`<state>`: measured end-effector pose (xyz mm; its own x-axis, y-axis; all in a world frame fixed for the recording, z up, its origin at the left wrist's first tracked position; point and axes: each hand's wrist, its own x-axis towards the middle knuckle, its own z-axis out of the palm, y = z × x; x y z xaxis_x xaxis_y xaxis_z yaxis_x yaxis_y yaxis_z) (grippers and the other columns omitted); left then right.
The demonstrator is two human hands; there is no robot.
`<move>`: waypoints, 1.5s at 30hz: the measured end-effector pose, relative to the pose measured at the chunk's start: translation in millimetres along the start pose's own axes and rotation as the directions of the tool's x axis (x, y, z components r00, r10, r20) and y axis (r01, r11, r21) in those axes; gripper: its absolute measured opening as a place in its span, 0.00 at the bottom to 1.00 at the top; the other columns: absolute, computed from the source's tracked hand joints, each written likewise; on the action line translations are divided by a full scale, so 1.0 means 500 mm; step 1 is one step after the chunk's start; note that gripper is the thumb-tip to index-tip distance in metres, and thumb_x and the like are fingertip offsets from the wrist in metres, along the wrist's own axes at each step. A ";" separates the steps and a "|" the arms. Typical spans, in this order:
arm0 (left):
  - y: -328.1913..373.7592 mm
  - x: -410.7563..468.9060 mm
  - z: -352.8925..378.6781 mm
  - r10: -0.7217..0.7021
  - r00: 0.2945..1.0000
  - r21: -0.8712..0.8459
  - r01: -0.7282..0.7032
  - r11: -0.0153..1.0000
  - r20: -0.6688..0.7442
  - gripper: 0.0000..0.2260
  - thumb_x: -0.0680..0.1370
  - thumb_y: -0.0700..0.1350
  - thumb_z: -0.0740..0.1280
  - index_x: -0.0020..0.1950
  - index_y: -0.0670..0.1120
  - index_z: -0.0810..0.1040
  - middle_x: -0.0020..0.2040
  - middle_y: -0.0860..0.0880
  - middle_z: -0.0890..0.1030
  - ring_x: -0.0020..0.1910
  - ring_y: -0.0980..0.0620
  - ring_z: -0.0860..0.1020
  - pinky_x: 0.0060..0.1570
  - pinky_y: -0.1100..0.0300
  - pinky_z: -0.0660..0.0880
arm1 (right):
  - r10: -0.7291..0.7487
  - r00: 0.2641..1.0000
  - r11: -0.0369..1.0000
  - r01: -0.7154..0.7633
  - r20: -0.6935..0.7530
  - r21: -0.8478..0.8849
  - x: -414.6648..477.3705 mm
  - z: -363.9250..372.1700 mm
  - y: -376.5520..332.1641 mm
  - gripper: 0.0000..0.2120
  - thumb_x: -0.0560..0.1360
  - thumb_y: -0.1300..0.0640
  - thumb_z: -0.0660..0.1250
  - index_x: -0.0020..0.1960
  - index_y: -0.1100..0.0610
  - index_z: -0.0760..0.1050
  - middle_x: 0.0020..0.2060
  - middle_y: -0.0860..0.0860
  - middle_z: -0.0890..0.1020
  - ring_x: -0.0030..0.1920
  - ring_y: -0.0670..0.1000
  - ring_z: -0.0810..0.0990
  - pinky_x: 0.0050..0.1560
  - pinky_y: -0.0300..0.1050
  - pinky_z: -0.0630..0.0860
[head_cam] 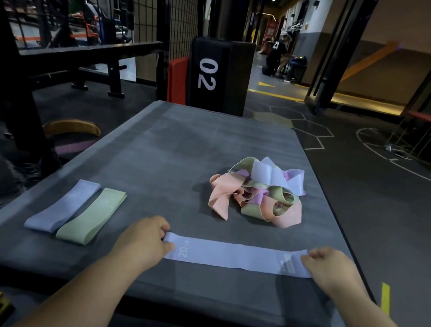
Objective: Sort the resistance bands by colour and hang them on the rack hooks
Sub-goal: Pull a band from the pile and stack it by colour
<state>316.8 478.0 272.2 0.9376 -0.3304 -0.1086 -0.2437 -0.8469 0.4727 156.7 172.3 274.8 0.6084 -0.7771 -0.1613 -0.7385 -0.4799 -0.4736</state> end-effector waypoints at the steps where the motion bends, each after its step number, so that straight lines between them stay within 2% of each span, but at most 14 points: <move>1: 0.001 0.001 0.001 -0.010 1.000 -0.001 0.010 1.000 0.005 0.16 0.75 0.50 0.69 0.62 0.51 0.74 0.58 0.53 0.78 0.57 0.51 0.77 0.56 0.60 0.72 | 0.000 1.000 1.000 0.000 0.001 0.011 -0.002 -0.001 -0.001 0.11 0.75 0.51 0.65 0.55 0.53 0.80 0.42 0.50 0.78 0.45 0.53 0.75 0.45 0.43 0.70; 3: 0.004 0.000 0.002 -0.027 1.000 -0.010 0.028 1.000 0.007 0.12 0.75 0.50 0.70 0.57 0.52 0.76 0.56 0.52 0.80 0.56 0.50 0.78 0.55 0.59 0.74 | 0.005 1.000 0.999 -0.005 -0.004 0.047 -0.005 -0.001 -0.002 0.13 0.75 0.52 0.65 0.58 0.53 0.79 0.47 0.51 0.80 0.47 0.53 0.75 0.46 0.43 0.70; 5: 0.007 -0.003 -0.001 -0.037 0.999 -0.014 0.037 0.999 0.009 0.05 0.74 0.50 0.70 0.48 0.53 0.76 0.51 0.52 0.81 0.52 0.49 0.79 0.51 0.59 0.75 | 0.012 1.000 0.995 -0.010 -0.015 0.100 -0.006 -0.003 -0.005 0.14 0.75 0.54 0.65 0.59 0.54 0.78 0.49 0.52 0.82 0.48 0.54 0.78 0.47 0.44 0.71; 8: 0.006 -0.003 -0.005 -0.048 0.999 -0.042 0.048 0.998 0.010 0.07 0.72 0.50 0.70 0.38 0.52 0.74 0.43 0.53 0.80 0.44 0.50 0.78 0.43 0.61 0.72 | 0.039 0.999 0.955 -0.035 -0.007 0.296 -0.003 -0.005 -0.006 0.08 0.75 0.59 0.66 0.54 0.56 0.76 0.34 0.52 0.84 0.33 0.52 0.80 0.44 0.47 0.78; 11: 0.003 -0.001 -0.012 -0.063 0.998 -0.231 0.059 0.971 -0.009 0.04 0.70 0.47 0.71 0.37 0.52 0.77 0.35 0.54 0.80 0.38 0.51 0.79 0.39 0.60 0.73 | 0.056 0.998 0.882 -0.061 0.025 0.467 -0.006 -0.010 -0.008 0.05 0.76 0.61 0.63 0.49 0.60 0.77 0.32 0.53 0.84 0.30 0.53 0.79 0.35 0.44 0.74; 14: 0.006 -0.005 -0.017 -0.071 0.997 -0.495 0.082 0.865 0.042 0.02 0.70 0.42 0.70 0.39 0.49 0.78 0.29 0.51 0.81 0.28 0.52 0.77 0.35 0.60 0.72 | 0.079 0.994 0.786 -0.107 0.073 0.609 -0.011 -0.019 -0.019 0.09 0.78 0.61 0.59 0.45 0.63 0.76 0.35 0.56 0.83 0.32 0.53 0.77 0.31 0.42 0.68; 16: 0.009 -0.006 -0.019 -0.089 0.993 -0.598 0.118 0.793 0.079 0.01 0.70 0.41 0.69 0.39 0.47 0.78 0.32 0.47 0.83 0.25 0.53 0.76 0.29 0.63 0.67 | 0.103 0.986 0.707 -0.166 0.132 0.687 -0.018 -0.028 -0.028 0.09 0.77 0.61 0.58 0.42 0.61 0.75 0.35 0.58 0.82 0.32 0.54 0.77 0.31 0.42 0.67; 20: 0.012 -0.007 -0.024 -0.106 0.990 -0.684 0.137 0.717 0.088 0.09 0.77 0.47 0.67 0.39 0.45 0.77 0.33 0.48 0.83 0.27 0.52 0.75 0.29 0.64 0.66 | 0.018 0.994 0.721 -0.085 0.104 0.688 -0.026 -0.028 -0.024 0.07 0.77 0.58 0.67 0.42 0.60 0.76 0.35 0.56 0.79 0.34 0.52 0.78 0.32 0.42 0.67; 23: -0.002 -0.009 -0.022 -0.086 0.996 -0.614 0.084 0.785 0.027 0.10 0.74 0.51 0.71 0.38 0.46 0.77 0.30 0.49 0.82 0.28 0.53 0.76 0.35 0.59 0.71 | -0.029 0.996 0.786 -0.031 0.086 0.618 -0.028 -0.020 -0.021 0.04 0.74 0.66 0.69 0.42 0.61 0.76 0.35 0.55 0.79 0.34 0.52 0.76 0.32 0.41 0.68; 27: -0.020 -0.010 -0.016 -0.102 0.994 -0.489 0.072 0.869 -0.034 0.07 0.69 0.45 0.74 0.38 0.48 0.75 0.25 0.51 0.79 0.29 0.49 0.76 0.41 0.53 0.76 | -0.064 0.994 0.820 0.002 0.089 0.572 -0.028 -0.011 -0.022 0.07 0.73 0.69 0.68 0.43 0.59 0.74 0.34 0.54 0.79 0.33 0.51 0.74 0.34 0.41 0.70; 31: -0.023 -0.012 -0.021 -0.119 0.993 -0.388 0.101 0.916 -0.024 0.12 0.69 0.46 0.74 0.45 0.52 0.71 0.33 0.48 0.82 0.34 0.48 0.79 0.40 0.55 0.75 | -0.107 0.988 0.871 0.039 0.111 0.490 -0.031 -0.006 -0.022 0.08 0.73 0.68 0.67 0.46 0.57 0.72 0.35 0.54 0.77 0.33 0.51 0.73 0.36 0.44 0.71; 35: -0.036 -0.011 -0.026 -0.159 0.987 -0.312 0.155 0.937 0.014 0.14 0.68 0.48 0.74 0.48 0.53 0.72 0.38 0.50 0.82 0.34 0.50 0.78 0.31 0.60 0.69 | -0.141 0.986 0.934 0.102 0.092 0.343 -0.039 -0.007 -0.026 0.10 0.72 0.65 0.68 0.47 0.54 0.71 0.31 0.53 0.71 0.30 0.52 0.69 0.32 0.44 0.66; 39: -0.046 -0.014 -0.034 -0.162 0.987 -0.167 0.163 0.972 0.023 0.12 0.69 0.51 0.74 0.45 0.53 0.73 0.40 0.52 0.82 0.39 0.52 0.79 0.34 0.61 0.69 | -0.159 0.983 0.960 0.131 0.096 0.248 -0.042 -0.004 -0.032 0.11 0.72 0.63 0.70 0.46 0.50 0.70 0.32 0.52 0.75 0.31 0.52 0.72 0.33 0.44 0.69; 45: -0.029 -0.024 -0.046 -0.152 0.988 0.033 0.153 0.988 -0.020 0.08 0.73 0.53 0.69 0.43 0.52 0.72 0.39 0.55 0.78 0.38 0.55 0.75 0.29 0.65 0.62 | -0.156 0.983 0.982 0.144 0.097 0.119 -0.045 0.003 -0.037 0.12 0.73 0.59 0.69 0.49 0.48 0.68 0.39 0.49 0.76 0.36 0.50 0.76 0.32 0.42 0.69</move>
<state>315.0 503.7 287.0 0.9684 -0.1895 -0.1620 -0.1057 -0.9007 0.4215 157.2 199.6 285.8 0.7413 -0.6495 -0.1692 -0.6036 -0.5349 -0.5912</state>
